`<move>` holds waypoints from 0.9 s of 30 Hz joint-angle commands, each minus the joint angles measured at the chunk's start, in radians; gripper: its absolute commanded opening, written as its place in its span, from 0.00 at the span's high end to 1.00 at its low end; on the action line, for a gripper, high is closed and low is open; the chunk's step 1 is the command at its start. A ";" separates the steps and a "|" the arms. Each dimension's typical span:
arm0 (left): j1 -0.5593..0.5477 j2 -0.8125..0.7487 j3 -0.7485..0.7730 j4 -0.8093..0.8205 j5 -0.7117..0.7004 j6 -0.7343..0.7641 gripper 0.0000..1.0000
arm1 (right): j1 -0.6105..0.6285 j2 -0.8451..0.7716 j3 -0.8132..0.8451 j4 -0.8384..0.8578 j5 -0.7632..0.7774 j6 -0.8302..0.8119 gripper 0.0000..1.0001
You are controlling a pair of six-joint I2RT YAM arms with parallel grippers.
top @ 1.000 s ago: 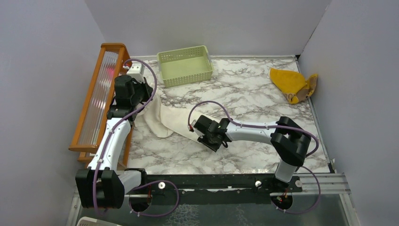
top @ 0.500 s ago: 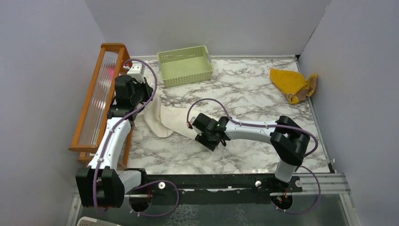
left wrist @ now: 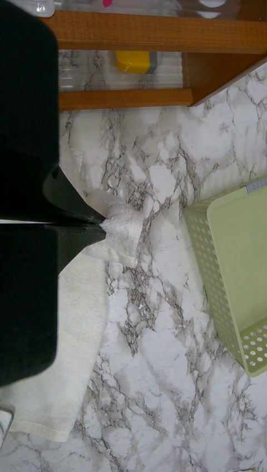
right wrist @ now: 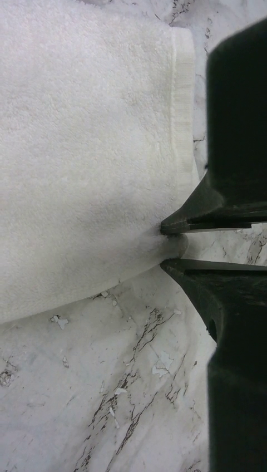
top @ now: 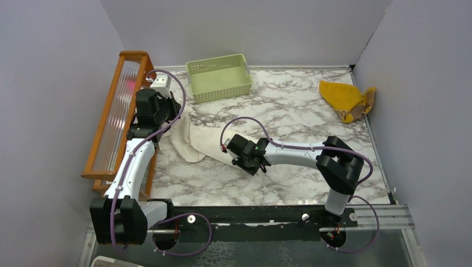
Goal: Roll the towels
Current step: Flatten out the towel at the center of the board.
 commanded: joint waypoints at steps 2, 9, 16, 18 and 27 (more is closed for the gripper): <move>0.008 0.002 -0.007 0.017 0.033 0.015 1.00 | 0.003 0.018 0.018 0.020 0.019 0.003 0.82; 0.008 0.001 -0.005 0.018 0.034 0.014 1.00 | 0.003 -0.003 0.036 -0.002 0.058 0.008 0.88; 0.008 0.001 0.023 0.013 0.035 0.015 1.00 | -0.078 -0.108 0.071 0.012 -0.025 0.021 0.88; 0.009 0.001 0.043 0.011 0.031 0.016 1.00 | -0.148 -0.151 0.087 0.017 -0.076 0.025 0.88; 0.009 -0.006 0.077 0.021 0.038 -0.003 1.00 | -0.383 -0.311 0.139 0.088 -0.253 0.065 0.99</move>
